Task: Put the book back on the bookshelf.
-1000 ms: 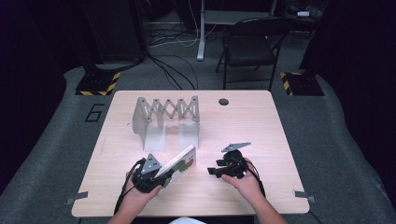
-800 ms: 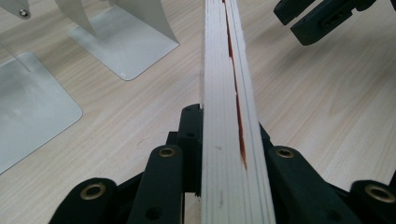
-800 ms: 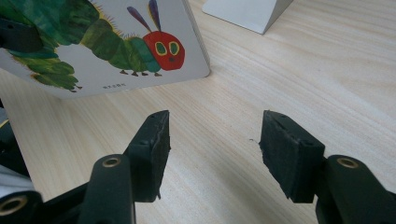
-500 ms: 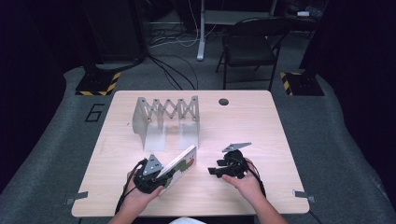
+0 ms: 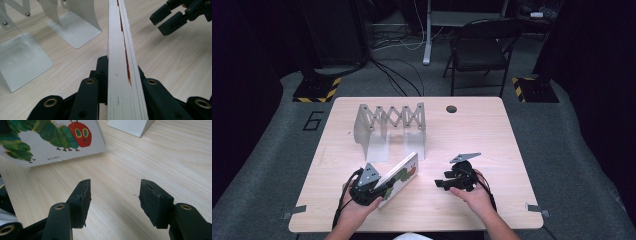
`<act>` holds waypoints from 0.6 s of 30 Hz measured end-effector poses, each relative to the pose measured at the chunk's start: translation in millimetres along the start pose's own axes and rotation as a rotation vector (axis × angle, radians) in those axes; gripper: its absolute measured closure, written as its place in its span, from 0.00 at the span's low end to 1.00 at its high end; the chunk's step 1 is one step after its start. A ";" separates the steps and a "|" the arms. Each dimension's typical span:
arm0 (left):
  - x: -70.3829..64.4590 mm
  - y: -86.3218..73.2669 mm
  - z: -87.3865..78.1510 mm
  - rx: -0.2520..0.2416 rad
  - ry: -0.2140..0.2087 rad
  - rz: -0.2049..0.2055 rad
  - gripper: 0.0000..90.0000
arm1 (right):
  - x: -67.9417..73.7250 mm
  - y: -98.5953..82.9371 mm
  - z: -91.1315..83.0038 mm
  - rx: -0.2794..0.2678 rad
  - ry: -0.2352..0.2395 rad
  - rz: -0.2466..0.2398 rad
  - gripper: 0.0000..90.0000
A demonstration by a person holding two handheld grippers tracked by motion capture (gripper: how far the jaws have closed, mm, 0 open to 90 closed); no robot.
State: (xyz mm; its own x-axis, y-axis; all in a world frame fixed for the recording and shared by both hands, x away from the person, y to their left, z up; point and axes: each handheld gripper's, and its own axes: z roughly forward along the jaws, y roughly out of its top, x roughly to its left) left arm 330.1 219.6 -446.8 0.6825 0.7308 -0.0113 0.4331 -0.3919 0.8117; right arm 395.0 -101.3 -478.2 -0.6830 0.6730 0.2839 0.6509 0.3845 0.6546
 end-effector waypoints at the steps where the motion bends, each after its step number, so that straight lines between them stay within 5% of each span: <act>1: 0.6 -0.5 0.1 -0.006 0.007 -0.004 0.84 | 0.0 -0.1 0.0 0.001 -0.002 0.004 0.47; 14: 12.8 -5.4 -2.0 -0.012 0.075 -0.027 0.84 | -1.5 -0.4 0.5 -0.001 -0.003 0.004 0.47; 18: 16.5 -8.5 1.5 0.010 0.067 -0.030 0.84 | -1.5 -0.4 0.5 -0.001 -0.004 0.004 0.47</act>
State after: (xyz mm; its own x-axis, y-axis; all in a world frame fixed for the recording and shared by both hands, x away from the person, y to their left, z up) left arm 338.5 234.1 -454.7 0.6280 0.7782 0.0042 0.4588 -0.3746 0.8058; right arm 395.9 -102.1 -479.2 -0.6793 0.6769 0.2835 0.6532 0.3816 0.6540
